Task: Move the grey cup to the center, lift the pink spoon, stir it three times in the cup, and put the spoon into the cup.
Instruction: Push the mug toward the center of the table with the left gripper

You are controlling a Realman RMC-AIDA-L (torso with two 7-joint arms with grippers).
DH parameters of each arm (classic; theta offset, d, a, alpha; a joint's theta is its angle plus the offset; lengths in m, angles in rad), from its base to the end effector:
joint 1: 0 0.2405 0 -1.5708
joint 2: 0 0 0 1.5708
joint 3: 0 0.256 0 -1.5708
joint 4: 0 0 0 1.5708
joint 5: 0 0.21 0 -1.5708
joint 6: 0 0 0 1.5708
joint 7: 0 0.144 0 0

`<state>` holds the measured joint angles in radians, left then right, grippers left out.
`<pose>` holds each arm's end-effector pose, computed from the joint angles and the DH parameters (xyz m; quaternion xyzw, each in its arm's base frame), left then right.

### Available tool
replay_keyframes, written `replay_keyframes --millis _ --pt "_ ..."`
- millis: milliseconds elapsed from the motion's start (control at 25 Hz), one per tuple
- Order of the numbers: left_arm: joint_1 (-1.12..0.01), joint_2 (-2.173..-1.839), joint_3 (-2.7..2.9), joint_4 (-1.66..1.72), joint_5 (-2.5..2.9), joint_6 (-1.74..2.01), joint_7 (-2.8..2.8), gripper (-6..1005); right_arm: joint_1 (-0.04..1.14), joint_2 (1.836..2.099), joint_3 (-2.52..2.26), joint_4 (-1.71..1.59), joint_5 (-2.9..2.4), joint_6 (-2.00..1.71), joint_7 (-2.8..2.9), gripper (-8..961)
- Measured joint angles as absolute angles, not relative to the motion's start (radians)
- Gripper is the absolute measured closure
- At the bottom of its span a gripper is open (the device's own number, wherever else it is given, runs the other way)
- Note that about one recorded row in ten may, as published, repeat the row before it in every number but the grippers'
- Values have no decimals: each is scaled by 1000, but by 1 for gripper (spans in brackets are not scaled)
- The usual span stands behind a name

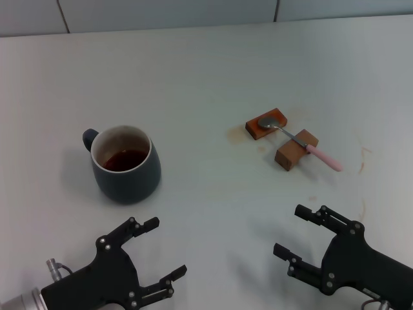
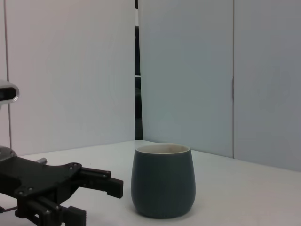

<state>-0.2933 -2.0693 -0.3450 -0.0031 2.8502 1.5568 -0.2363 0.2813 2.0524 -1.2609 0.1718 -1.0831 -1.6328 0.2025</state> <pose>-0.3151 0.1848 -0.0853 -0.9236 -0.0530 -0.3006 0.2321 0.3278 0.1667 -0.0737 -0.8922 0.1291 0.3186 0.2928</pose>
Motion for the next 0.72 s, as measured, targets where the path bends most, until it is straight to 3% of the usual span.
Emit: replay_keyframes --millis 560,720 --pt "-264 -2064 -425 1 2821 1629 -215 147 290 2060 -1261 172 -1088 -1633 203 226" --pt "-204 -2065 -715 28 2761 1671 -146 260 285 2060 -1261 172 -1089 -1635 202 227"
